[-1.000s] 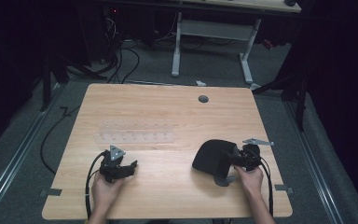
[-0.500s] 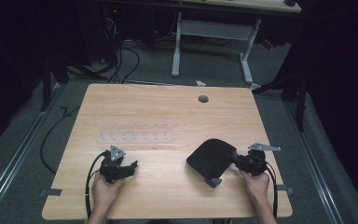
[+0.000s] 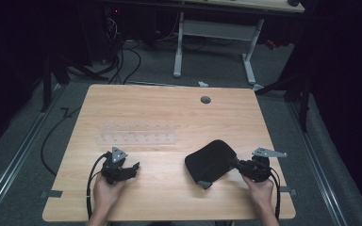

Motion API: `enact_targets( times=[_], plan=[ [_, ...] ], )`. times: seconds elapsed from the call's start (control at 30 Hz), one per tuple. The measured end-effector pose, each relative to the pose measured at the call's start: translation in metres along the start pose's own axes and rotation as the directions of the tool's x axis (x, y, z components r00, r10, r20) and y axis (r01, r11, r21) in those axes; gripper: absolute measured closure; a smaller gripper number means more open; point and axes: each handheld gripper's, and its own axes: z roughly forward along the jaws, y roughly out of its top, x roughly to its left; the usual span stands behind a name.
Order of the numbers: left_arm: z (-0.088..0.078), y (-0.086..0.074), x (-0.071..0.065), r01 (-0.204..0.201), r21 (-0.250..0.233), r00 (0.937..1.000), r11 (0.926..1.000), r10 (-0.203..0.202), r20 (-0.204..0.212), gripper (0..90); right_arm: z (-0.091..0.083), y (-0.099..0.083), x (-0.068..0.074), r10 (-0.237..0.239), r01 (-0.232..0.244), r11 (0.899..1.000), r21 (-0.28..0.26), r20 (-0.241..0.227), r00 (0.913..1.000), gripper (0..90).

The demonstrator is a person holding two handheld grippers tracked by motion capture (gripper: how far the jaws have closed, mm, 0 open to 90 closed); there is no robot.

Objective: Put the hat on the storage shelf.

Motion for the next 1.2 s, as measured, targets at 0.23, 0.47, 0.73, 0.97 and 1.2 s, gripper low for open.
enact_targets(
  times=[0.23,0.47,0.73,0.97,1.2],
  plan=[
    [0.0,0.0,0.0,-0.002,0.003,1.0,1.0,0.002,0.003,30.3,-0.009,0.007,0.01,-0.002,0.002,0.999,-0.032,0.001,1.0,85.6],
    [-0.002,-0.001,0.0,-0.011,0.014,0.9998,0.9998,0.011,0.018,30.3,-0.018,0.011,0.019,-0.012,0.012,0.998,-0.055,0.001,0.9999,85.7],
    [-0.006,-0.002,-0.008,-0.012,0.036,0.9979,0.9993,0.01,0.063,29.5,-0.022,0.014,0.025,0.001,-0.002,0.998,-0.065,-0.011,0.9999,85.7],
    [-0.016,0.0,-0.02,-0.012,0.036,0.9911,0.9993,0.007,0.133,28.3,-0.021,0.017,0.033,0.011,-0.013,0.998,-0.066,-0.03,0.9995,85.6],
    [-0.029,0.01,-0.041,-0.025,0.01,0.9742,0.9996,0.023,0.225,27.4,-0.02,0.023,0.044,0.008,-0.012,0.997,-0.073,-0.058,0.9983,85.6]
  ],
)
